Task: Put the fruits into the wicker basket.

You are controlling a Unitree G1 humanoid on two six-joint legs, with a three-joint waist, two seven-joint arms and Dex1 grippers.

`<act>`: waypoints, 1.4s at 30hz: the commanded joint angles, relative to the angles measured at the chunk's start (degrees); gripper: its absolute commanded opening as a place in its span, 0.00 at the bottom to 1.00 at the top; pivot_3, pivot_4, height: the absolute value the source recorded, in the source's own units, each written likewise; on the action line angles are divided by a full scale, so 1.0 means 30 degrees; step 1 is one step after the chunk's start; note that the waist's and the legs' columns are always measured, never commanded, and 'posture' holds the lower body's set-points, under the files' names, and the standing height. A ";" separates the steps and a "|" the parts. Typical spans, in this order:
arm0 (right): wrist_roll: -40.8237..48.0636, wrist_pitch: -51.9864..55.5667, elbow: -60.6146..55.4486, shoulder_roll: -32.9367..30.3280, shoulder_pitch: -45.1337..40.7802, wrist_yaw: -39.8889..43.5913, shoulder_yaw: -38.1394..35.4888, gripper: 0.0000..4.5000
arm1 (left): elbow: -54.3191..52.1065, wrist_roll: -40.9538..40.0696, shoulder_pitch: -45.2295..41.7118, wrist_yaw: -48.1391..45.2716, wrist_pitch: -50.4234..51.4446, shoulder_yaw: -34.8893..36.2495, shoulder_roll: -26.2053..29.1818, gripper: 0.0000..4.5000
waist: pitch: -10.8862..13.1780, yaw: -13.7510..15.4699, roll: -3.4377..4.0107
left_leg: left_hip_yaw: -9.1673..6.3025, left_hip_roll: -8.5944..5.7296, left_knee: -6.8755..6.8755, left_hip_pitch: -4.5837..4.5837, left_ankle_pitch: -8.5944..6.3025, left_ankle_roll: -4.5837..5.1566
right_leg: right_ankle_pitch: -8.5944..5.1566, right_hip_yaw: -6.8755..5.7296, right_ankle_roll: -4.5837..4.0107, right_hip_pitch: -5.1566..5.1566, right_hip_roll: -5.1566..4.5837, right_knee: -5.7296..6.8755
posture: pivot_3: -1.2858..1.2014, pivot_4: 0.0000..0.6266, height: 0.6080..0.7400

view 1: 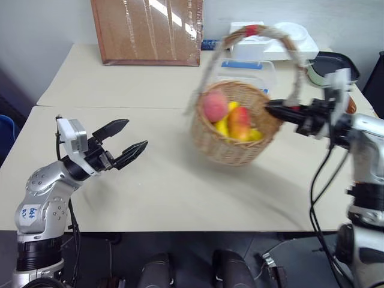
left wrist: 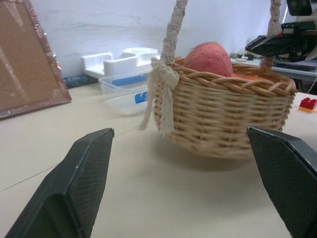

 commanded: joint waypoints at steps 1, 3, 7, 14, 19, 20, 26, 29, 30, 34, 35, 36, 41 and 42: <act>-0.0297 0.1165 -0.1637 -0.1264 0.1876 -0.3349 -0.3322 0.04 | 0.0776 0.0267 -0.0979 -0.0781 -0.0544 -0.0347 0.0048 1.00 | 0.0000 0.0086 -0.0001 | 0.0007 0.0004 0.0005 0.0005 0.0004 -0.0003 | 0.0006 -0.0005 -0.0010 0.0002 0.0003 0.0001 | 0.52 0.24 1.00; -0.0491 0.1168 -0.1631 -0.1472 0.2909 -0.4683 -0.4187 0.04 | 0.1368 0.0422 -0.1664 -0.1150 -0.0642 -0.0709 -0.0064 1.00 | -0.0001 0.0094 0.0000 | 0.0011 0.0002 0.0003 0.0005 0.0025 0.0000 | 0.0014 -0.0003 -0.0024 0.0004 0.0003 0.0001 | 0.52 0.24 1.00; -0.0663 0.0743 -0.1181 -0.1481 0.3711 -0.6156 -0.4255 0.04 | 0.2062 0.0672 -0.2368 -0.1574 -0.0855 -0.1124 -0.0151 1.00 | -0.0001 -0.0185 0.0002 | 0.0062 0.0007 -0.0022 0.0028 0.0043 0.0004 | 0.0023 0.0034 -0.0027 -0.0010 0.0012 0.0005 | 0.52 0.24 1.00; 0.0387 0.0290 -0.0034 -0.1557 0.4656 -0.5853 -0.4374 0.21 | 0.2445 0.0832 -0.2732 -0.1794 -0.1030 -0.1135 -0.0173 1.00 | -0.0001 -0.0347 0.0003 | 0.0061 0.0010 -0.0044 0.0039 0.0052 -0.0005 | 0.0032 0.0039 -0.0014 -0.0012 0.0020 0.0000 | 0.52 0.24 1.00; 0.1191 0.0754 -0.0728 -0.2275 0.5426 -0.5696 -0.4949 0.56 | 0.2365 0.0823 -0.2522 -0.1863 -0.1008 -0.0968 -0.0088 1.00 | -0.0001 -0.0332 0.0003 | 0.0060 0.0007 -0.0034 0.0035 0.0055 0.0003 | 0.0039 0.0044 -0.0003 -0.0008 0.0018 -0.0001 | 0.52 0.24 1.00; 0.1397 0.0545 -0.1207 -0.2486 0.5871 -0.5253 -0.5127 0.63 | 0.2375 0.0829 -0.2455 -0.1890 -0.0974 -0.0928 -0.0040 1.00 | -0.0002 -0.0319 0.0003 | 0.0061 0.0007 -0.0033 0.0036 0.0055 0.0003 | 0.0039 0.0047 -0.0003 -0.0009 0.0017 -0.0001 | 0.52 0.24 1.00; 0.1480 -0.3168 -0.2211 -0.3765 0.9085 -0.2205 -0.7595 0.99 | 0.1752 0.0999 -0.1323 -0.3339 -0.0377 -0.1064 0.1605 1.00 | -0.0001 0.0038 0.0002 | 0.0061 0.0004 -0.0032 0.0033 0.0053 0.0007 | 0.0042 0.0045 0.0003 -0.0007 0.0018 -0.0017 | 0.52 0.24 1.00; 0.3311 -0.3723 -0.3263 -0.3514 1.1126 0.0707 -0.9193 0.99 | 0.1709 0.1362 -0.0720 -0.3873 -0.0702 -0.0836 0.2536 1.00 | -0.0001 0.0122 0.0001 | 0.0055 0.0004 -0.0027 0.0044 0.0051 0.0010 | 0.0043 0.0042 0.0004 0.0015 0.0019 -0.0021 | 0.52 0.24 1.00; 0.4110 -0.3860 -0.3999 -0.3257 1.2226 0.2164 -0.9532 0.99 | 0.1738 0.1749 -0.0281 -0.4109 -0.1191 -0.0757 0.2852 1.00 | -0.0001 0.0116 0.0002 | 0.0046 0.0001 -0.0028 0.0041 0.0052 0.0011 | 0.0043 0.0041 0.0004 0.0021 0.0019 -0.0029 | 0.52 0.24 1.00; 0.4902 -0.4229 -0.6051 -0.2406 1.5602 0.4220 -0.8883 0.99 | 0.1013 0.2623 0.1693 -0.5272 -0.3255 -0.0511 0.3546 1.00 | -0.0001 0.0061 -0.0001 | 0.0015 0.0007 -0.0060 0.0132 0.0032 0.0019 | 0.0042 0.0014 0.0003 0.0145 0.0022 -0.0099 | 0.52 0.24 1.00; 0.5464 -0.4170 -0.6584 -0.2109 1.6330 0.4993 -0.8265 0.99 | 0.0637 0.2551 0.2251 -0.5473 -0.3373 -0.0374 0.3673 1.00 | -0.0003 0.0034 -0.0015 | 0.0013 0.0009 -0.0062 0.0169 0.0011 0.0027 | 0.0042 0.0019 0.0004 0.0176 0.0019 -0.0145 | 0.52 0.24 1.00; 0.5327 -0.4900 -0.7041 -0.1750 1.6686 0.5550 -0.7171 0.99 | 0.0241 0.2445 0.2890 -0.5631 -0.3359 -0.0208 0.3806 1.00 | -0.0002 0.0015 -0.0028 | -0.0026 0.0015 -0.0067 0.0192 0.0001 0.0028 | 0.0042 0.0029 0.0004 0.0190 0.0019 -0.0144 | 0.52 0.24 1.00; 0.3370 -0.8898 -0.7008 -0.0080 1.4310 0.6462 -0.1065 0.99 | -0.0792 0.2814 0.5059 -0.6058 -0.3765 -0.0012 0.4249 1.00 | 0.0005 -0.0430 -0.0016 | -0.0049 0.0034 -0.0070 0.0312 -0.0037 0.0023 | 0.0043 0.0117 -0.0005 0.0225 0.0008 -0.0129 | 0.52 0.24 1.00; 0.2986 -0.9230 -0.6619 0.0290 1.3585 0.6088 -0.0150 0.99 | -0.0821 0.2859 0.5239 -0.6004 -0.3852 -0.0021 0.4193 1.00 | 0.0007 -0.0433 -0.0009 | -0.0056 0.0027 -0.0072 0.0310 -0.0034 0.0022 | 0.0043 0.0118 -0.0007 0.0216 -0.0002 -0.0114 | 0.52 0.24 1.00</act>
